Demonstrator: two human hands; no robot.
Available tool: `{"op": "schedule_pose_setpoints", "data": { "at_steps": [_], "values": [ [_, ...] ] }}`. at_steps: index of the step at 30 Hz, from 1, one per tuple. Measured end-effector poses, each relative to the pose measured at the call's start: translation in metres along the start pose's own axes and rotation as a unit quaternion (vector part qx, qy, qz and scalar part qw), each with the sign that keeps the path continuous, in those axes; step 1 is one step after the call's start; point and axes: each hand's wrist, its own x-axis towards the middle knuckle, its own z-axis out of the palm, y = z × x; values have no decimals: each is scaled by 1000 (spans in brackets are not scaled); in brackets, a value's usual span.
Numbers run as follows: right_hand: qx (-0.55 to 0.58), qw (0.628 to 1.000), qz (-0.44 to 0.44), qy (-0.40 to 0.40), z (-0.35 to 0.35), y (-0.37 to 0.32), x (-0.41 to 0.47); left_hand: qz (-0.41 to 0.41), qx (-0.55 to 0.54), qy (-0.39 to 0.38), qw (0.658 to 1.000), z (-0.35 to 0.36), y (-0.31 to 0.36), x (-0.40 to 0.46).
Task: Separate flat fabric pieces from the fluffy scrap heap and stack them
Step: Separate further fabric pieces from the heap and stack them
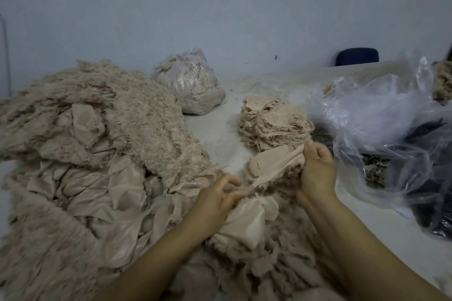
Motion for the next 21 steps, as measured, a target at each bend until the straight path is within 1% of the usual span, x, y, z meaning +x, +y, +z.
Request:
{"op": "schedule_pose_setpoints", "data": {
  "at_steps": [1, 3, 4, 5, 6, 7, 8, 9, 10, 11, 13, 14, 15, 17, 19, 21],
  "values": [
    [15, 1000, 2, -19, -1, -5, 2, 0, 31, -34, 999, -3, -3, 0],
    [54, 995, 26, -81, -1, -15, 3, 5, 95, -101, 990, -9, -4, 3],
    [67, 990, 43, -118, 1, -19, 0, 0, 94, -106, 990, -11, -1, 6],
    [74, 984, 54, -152, 3, -21, -4, -9, 62, -86, 994, -12, 5, 8],
    [76, 979, 56, -179, 6, -21, -9, -37, -13, -49, 998, -13, 15, 11],
    [73, 976, 49, -201, 9, -20, -15, -94, -123, -24, 988, -13, 25, 14],
    [68, 972, 39, -221, 12, -19, -20, -159, -249, -34, 955, -12, 33, 18],
    [62, 968, 28, -240, 14, -16, -25, -211, -353, -70, 909, -12, 42, 22],
    [58, 964, 18, -258, 15, -14, -30, -241, -415, -105, 871, -11, 49, 25],
    [56, 960, 17, -274, 15, -12, -33, -254, -455, -127, 844, -10, 55, 28],
    [52, 954, 25, -295, 11, -8, -37, -240, -512, -119, 816, -8, 63, 32],
    [49, 952, 25, -300, 8, -6, -38, -225, -525, -99, 815, -6, 64, 36],
    [46, 951, 27, -305, 4, -4, -38, -209, -524, -79, 822, -5, 64, 38],
    [38, 942, 60, -329, -1, -3, -35, -176, -493, -59, 850, -7, 61, 42],
    [-3, 923, 122, -364, -4, -6, -31, -152, -441, -66, 882, -11, 58, 44],
    [-18, 911, 160, -380, -3, -9, -27, -141, -384, -102, 907, -15, 59, 45]
  ]
}}
